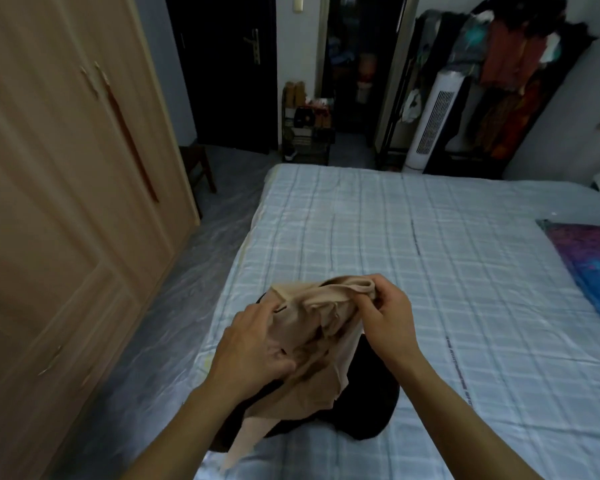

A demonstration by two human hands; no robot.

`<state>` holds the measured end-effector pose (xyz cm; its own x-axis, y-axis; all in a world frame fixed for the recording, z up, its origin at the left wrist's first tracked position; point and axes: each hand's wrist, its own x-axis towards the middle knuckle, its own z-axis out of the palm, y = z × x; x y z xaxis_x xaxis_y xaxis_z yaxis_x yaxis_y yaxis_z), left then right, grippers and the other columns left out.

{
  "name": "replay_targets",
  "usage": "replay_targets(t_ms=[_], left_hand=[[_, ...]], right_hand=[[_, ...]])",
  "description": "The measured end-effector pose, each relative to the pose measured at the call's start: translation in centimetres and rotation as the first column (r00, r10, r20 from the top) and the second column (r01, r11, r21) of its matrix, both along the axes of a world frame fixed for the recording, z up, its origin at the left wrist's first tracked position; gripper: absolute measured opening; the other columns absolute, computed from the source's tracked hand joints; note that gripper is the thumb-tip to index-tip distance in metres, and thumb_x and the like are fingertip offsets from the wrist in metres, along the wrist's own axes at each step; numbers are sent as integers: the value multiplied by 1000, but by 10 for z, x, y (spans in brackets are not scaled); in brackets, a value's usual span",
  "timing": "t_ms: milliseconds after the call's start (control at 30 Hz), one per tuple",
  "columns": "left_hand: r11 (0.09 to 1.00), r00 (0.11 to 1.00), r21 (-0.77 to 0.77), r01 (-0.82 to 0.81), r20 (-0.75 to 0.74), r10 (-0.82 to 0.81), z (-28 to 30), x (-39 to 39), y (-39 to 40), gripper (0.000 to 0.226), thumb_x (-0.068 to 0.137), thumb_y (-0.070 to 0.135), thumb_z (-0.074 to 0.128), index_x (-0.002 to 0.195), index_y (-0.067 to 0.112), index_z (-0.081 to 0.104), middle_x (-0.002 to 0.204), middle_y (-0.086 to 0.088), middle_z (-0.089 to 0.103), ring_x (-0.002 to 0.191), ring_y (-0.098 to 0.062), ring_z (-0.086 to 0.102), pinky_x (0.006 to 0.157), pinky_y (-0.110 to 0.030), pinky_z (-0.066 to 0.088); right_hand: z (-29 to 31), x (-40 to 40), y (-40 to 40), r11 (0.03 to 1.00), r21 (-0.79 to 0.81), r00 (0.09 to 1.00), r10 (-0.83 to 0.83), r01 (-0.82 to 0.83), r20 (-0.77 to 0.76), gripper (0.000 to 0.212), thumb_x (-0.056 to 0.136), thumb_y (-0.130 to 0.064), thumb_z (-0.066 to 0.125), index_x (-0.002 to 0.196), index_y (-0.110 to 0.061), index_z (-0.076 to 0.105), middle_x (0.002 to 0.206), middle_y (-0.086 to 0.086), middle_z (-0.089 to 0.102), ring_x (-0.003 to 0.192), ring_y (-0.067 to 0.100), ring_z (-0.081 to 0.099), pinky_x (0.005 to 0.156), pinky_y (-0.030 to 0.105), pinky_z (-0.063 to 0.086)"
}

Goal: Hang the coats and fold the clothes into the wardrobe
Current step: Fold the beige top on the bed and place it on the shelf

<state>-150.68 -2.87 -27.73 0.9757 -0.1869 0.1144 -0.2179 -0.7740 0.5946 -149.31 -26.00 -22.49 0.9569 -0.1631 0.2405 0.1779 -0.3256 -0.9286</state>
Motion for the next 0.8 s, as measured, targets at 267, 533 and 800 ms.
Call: replay_targets(t_ms=[267, 533, 800], left_hand=[[957, 998, -290, -12, 50, 28, 21, 21, -22, 31, 68, 43, 64, 89, 21, 65, 85, 11, 61, 80, -2, 57, 68, -22, 42], [892, 979, -423, 157, 185, -85, 115, 41, -23, 7, 74, 12, 58, 79, 11, 63, 72, -3, 63, 65, -9, 55, 59, -26, 39], [827, 935, -497, 262, 344, -90, 230, 46, -27, 14, 83, 5, 72, 80, 17, 66, 70, 0, 64, 65, -5, 53, 57, -24, 42]], right_hand=[[31, -19, -11, 987, 78, 989, 137, -142, 63, 15, 96, 2, 57, 92, -6, 70, 87, 5, 72, 84, 19, 67, 74, 24, 51], [70, -18, -51, 985, 106, 987, 122, -134, 108, 25, 98, 2, 52, 93, -14, 71, 85, 0, 71, 84, 11, 64, 75, 21, 49], [150, 7, -67, 980, 107, 970, 147, -170, 195, 27, 102, -7, 48, 97, -21, 70, 84, -8, 69, 82, 6, 61, 73, 20, 48]])
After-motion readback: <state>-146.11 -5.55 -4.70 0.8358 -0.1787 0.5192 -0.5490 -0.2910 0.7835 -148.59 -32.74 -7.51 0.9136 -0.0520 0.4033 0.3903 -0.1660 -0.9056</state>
